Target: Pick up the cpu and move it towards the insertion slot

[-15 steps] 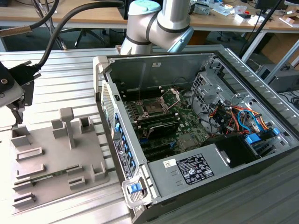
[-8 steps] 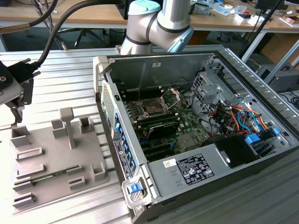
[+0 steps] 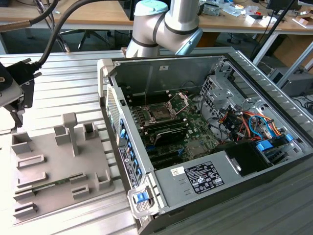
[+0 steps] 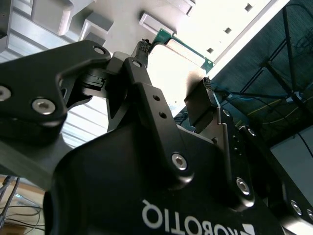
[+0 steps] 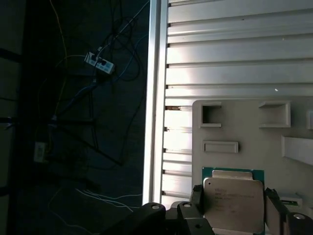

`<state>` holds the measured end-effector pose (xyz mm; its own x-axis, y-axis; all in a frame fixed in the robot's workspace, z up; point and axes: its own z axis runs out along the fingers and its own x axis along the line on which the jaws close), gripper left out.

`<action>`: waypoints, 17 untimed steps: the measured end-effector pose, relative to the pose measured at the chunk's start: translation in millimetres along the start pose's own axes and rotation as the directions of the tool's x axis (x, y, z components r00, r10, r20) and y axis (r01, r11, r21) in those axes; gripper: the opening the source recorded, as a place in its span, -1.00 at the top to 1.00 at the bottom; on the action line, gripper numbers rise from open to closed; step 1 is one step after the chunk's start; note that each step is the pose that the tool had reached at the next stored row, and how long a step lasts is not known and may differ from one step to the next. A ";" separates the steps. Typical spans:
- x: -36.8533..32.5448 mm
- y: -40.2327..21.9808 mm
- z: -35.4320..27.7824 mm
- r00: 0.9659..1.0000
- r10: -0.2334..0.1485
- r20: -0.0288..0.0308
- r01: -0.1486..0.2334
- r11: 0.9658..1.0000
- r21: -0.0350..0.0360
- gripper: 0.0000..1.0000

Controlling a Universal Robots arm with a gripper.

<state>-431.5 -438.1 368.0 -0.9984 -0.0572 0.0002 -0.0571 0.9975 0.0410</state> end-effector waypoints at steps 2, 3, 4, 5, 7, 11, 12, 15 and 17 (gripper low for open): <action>0.0 0.0 -1.2 1.000 0.000 0.000 0.000 1.000 0.000 -0.09; 0.0 0.1 -1.6 1.000 0.000 0.000 0.000 1.000 0.000 -0.09; 0.0 0.1 -2.2 1.000 0.000 0.000 0.000 1.000 0.000 -0.09; 0.0 0.1 -2.6 1.000 0.000 0.000 0.000 1.000 0.000 -0.09; 0.0 0.1 -3.4 1.000 0.000 0.000 0.000 1.000 0.000 -0.09; 0.0 0.2 -5.8 1.000 0.000 0.000 0.000 1.000 0.000 -0.09; 0.0 0.3 -6.5 1.000 0.000 0.000 0.000 1.000 0.000 -0.09; 0.0 0.3 -8.1 1.000 0.000 0.000 0.000 1.000 0.000 -0.09; 0.0 0.4 -9.4 1.000 0.000 0.000 0.000 1.000 0.000 -0.09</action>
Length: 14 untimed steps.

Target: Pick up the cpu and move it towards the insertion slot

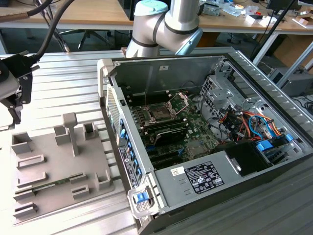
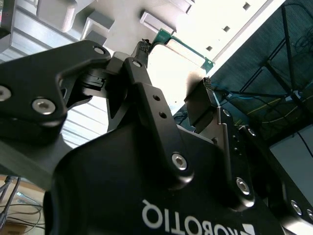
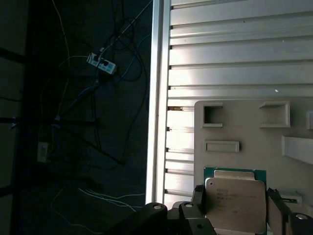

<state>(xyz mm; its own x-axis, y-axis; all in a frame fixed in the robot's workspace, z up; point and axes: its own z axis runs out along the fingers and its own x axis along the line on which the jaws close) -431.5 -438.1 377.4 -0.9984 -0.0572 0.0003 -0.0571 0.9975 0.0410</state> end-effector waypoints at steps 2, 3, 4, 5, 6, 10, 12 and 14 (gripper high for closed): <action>0.0 0.1 -1.4 1.000 0.000 0.000 0.000 1.000 0.000 -0.09; 0.0 0.1 -2.7 1.000 0.000 0.000 0.000 1.000 0.000 -0.09; 0.0 0.2 -3.9 1.000 0.000 0.000 0.000 1.000 0.000 -0.09; 0.0 0.2 -4.6 1.000 0.000 0.000 0.000 1.000 0.000 -0.09; 0.0 0.2 -5.2 1.000 0.000 0.000 0.000 1.000 0.000 -0.09; 0.0 0.3 -7.5 1.000 0.000 0.000 0.000 1.000 0.000 -0.09; 0.0 0.3 -8.6 1.000 0.000 0.000 0.000 1.000 0.000 -0.09; 0.0 0.4 -10.2 1.000 0.000 0.000 0.000 1.000 0.000 -0.09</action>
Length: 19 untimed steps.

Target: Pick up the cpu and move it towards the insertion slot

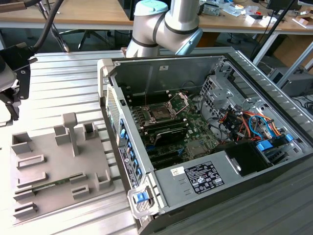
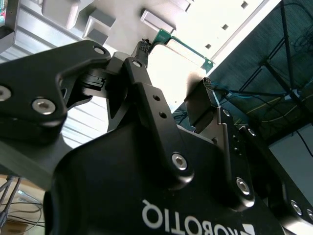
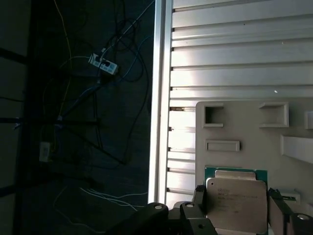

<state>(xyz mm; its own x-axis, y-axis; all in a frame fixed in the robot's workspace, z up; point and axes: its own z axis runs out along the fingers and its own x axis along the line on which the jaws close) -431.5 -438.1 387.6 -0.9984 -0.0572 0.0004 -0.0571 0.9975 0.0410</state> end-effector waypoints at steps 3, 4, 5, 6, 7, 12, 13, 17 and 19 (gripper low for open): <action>0.0 0.1 -2.4 1.000 0.000 0.000 0.000 1.000 0.000 -0.09; 0.0 0.1 -3.0 1.000 0.000 0.000 0.000 1.000 0.000 -0.09; 0.0 0.2 -4.1 1.000 0.000 0.000 0.000 1.000 0.000 -0.09; 0.0 0.2 -4.8 1.000 0.000 0.000 0.000 1.000 0.000 -0.09; 0.0 0.2 -5.4 1.000 0.000 0.000 0.000 1.000 0.000 -0.09; 0.0 0.4 -9.7 1.000 0.000 0.000 0.000 1.000 0.000 -0.09; 0.0 0.4 -10.3 1.000 0.000 0.000 0.000 1.000 0.000 -0.09; 0.0 0.5 -12.8 1.000 0.000 0.000 0.000 1.000 0.000 -0.09; 0.0 0.6 -14.6 1.000 0.000 0.000 0.000 1.000 0.000 -0.09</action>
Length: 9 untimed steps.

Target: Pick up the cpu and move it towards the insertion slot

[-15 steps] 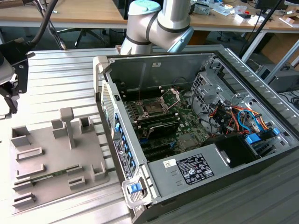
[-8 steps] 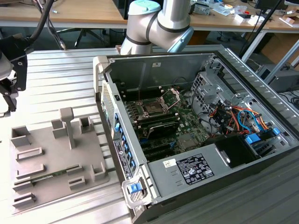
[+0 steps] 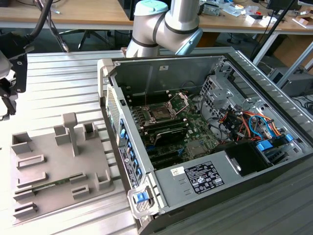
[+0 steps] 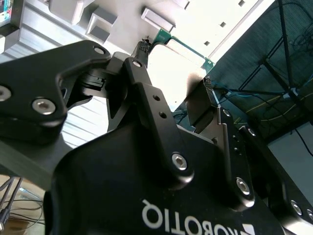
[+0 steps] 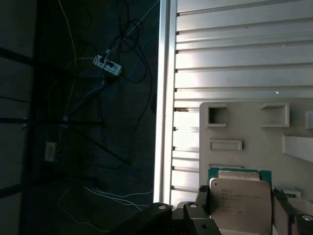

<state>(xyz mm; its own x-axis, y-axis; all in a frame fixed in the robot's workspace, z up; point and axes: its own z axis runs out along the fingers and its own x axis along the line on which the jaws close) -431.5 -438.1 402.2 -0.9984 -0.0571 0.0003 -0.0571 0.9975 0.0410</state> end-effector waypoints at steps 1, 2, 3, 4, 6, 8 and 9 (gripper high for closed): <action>0.0 0.0 -1.1 1.000 0.000 0.000 0.000 1.000 0.000 -0.09; 0.0 0.1 -1.6 1.000 0.000 0.000 0.000 1.000 0.000 -0.09; 0.0 0.1 -2.4 1.000 0.000 0.000 0.000 1.000 0.000 -0.09; 0.0 0.1 -3.0 1.000 0.000 0.000 0.000 1.000 0.000 -0.09; 0.0 0.2 -4.6 1.000 0.000 0.000 0.000 1.000 0.000 -0.09; 0.0 0.3 -6.7 1.000 0.000 0.000 0.000 1.000 0.000 -0.09; 0.0 0.3 -7.7 1.000 0.000 0.000 0.000 1.000 0.000 -0.09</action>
<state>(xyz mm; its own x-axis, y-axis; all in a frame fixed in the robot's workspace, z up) -431.5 -438.1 409.9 -0.9984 -0.0572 0.0003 -0.0571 0.9975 0.0410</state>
